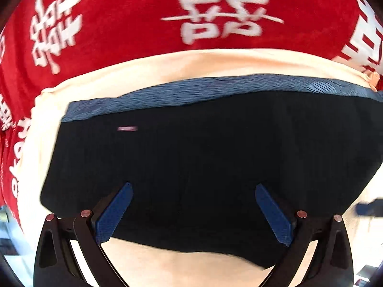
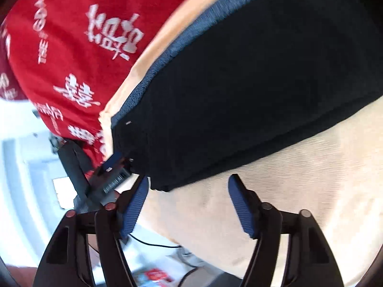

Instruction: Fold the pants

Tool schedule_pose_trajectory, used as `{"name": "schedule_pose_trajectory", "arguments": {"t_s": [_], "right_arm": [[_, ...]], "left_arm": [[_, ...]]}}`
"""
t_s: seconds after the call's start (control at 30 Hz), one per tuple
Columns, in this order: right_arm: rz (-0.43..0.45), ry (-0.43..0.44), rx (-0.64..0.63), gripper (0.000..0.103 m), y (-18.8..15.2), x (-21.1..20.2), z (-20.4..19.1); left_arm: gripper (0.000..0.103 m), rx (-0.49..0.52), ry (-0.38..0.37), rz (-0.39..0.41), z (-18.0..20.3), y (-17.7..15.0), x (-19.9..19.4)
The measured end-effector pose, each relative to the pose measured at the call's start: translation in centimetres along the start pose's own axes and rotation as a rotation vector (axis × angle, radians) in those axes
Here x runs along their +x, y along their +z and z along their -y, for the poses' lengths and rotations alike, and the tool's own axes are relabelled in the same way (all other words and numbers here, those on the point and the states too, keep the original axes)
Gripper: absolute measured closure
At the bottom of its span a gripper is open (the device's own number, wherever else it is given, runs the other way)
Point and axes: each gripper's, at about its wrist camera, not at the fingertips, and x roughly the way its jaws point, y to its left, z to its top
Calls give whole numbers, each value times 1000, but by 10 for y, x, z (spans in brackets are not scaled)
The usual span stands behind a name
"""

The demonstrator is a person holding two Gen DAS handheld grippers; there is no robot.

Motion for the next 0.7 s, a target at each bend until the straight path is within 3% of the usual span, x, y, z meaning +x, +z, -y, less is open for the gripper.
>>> {"name": "schedule_pose_trajectory", "arguments": {"t_s": [0.07,0.27,0.3,0.33,0.43,0.57,0.7], "right_arm": [[-2,28,40,55,-1,9,5],[59,99,152,58,2,20,15],[60,105,201,69,4,20,21],[60,97,222,88,6,17,25],[78,83,150,92,1,6,7],[107,40,125,98,-18,-2,9],[112,73,124,94,-18,-4,18]], "left_arm": [[0,-17,-12,-15,1,1,4],[0,-44,-47,-29,1,-3,6],[0,-50,-53,-35,1,-2,7],[0,-54,-58,-39,3,-2,8],[0,-37,-58,-57,0,-4,6],[0,84,-21,-66,28,-36,5],[0,26,-44,-58,18,-42,6]]}}
